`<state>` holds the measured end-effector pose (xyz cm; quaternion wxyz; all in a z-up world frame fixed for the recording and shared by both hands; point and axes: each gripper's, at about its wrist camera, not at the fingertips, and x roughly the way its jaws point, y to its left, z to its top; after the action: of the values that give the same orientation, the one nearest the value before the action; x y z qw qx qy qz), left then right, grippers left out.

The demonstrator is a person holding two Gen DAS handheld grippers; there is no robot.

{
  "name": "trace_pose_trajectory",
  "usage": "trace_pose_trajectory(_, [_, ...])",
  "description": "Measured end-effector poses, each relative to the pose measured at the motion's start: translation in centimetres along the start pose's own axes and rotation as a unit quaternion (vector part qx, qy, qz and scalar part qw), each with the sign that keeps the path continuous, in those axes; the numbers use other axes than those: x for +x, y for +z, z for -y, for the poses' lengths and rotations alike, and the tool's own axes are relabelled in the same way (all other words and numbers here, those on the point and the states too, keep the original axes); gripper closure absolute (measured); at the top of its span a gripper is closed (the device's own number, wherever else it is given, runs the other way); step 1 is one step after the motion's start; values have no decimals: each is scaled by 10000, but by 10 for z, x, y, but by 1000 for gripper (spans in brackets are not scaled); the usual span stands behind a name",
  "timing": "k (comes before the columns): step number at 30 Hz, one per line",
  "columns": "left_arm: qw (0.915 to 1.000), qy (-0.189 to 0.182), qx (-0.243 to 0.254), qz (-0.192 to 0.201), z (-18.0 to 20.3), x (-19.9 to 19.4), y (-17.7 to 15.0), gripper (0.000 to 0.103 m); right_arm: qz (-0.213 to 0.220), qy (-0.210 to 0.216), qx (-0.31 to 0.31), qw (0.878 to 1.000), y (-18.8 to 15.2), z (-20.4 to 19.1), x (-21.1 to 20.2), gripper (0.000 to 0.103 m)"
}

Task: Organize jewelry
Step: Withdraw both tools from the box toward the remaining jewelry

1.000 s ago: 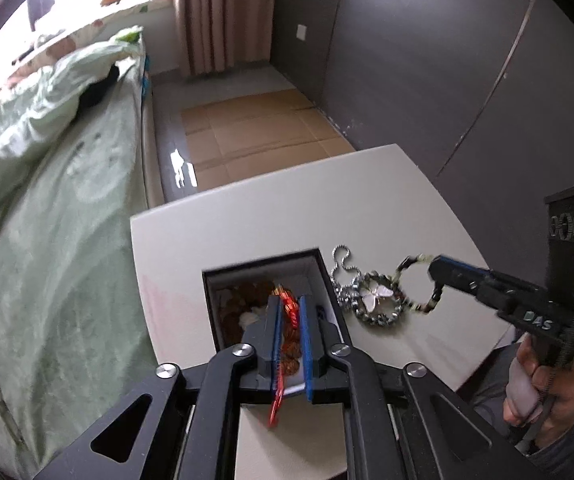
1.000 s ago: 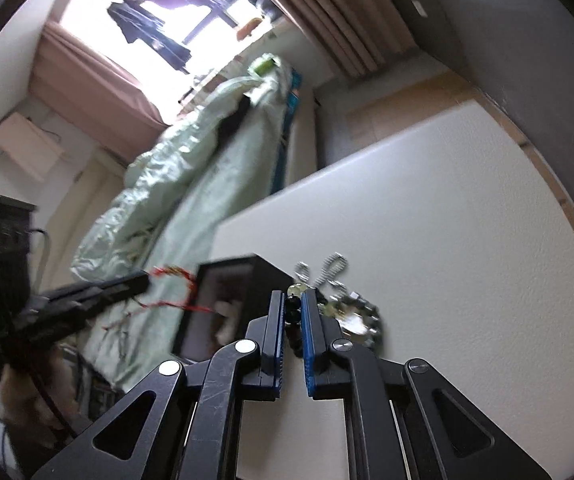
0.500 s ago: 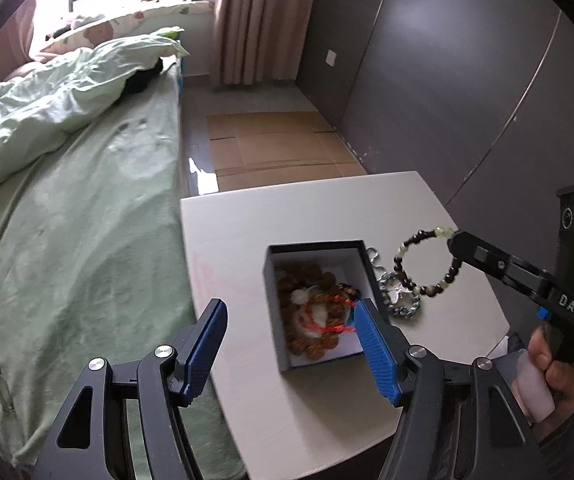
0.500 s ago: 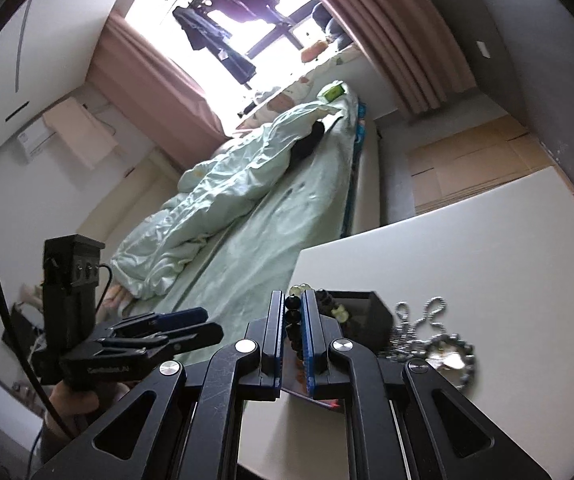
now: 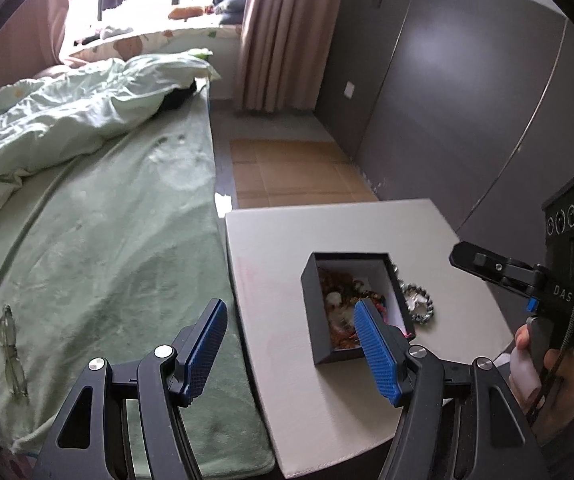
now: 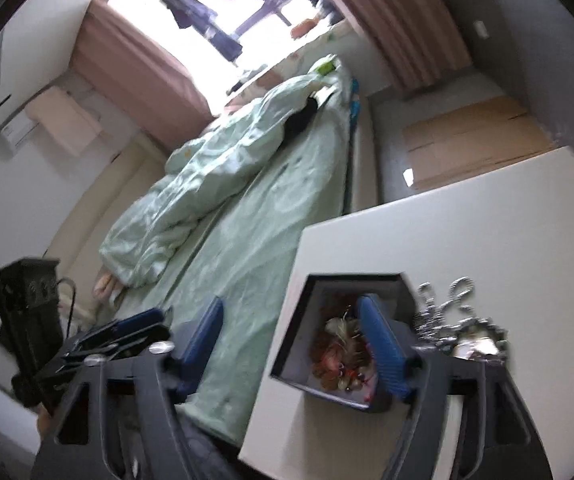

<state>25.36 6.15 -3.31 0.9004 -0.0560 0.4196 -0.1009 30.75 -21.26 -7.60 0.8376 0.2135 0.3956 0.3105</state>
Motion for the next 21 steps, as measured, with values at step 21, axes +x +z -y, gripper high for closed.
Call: trace_pose_trajectory(21, [9945, -496, -121, 910, 65, -22, -14, 12, 101, -1183, -1234, 9852, -7, 28, -85, 10])
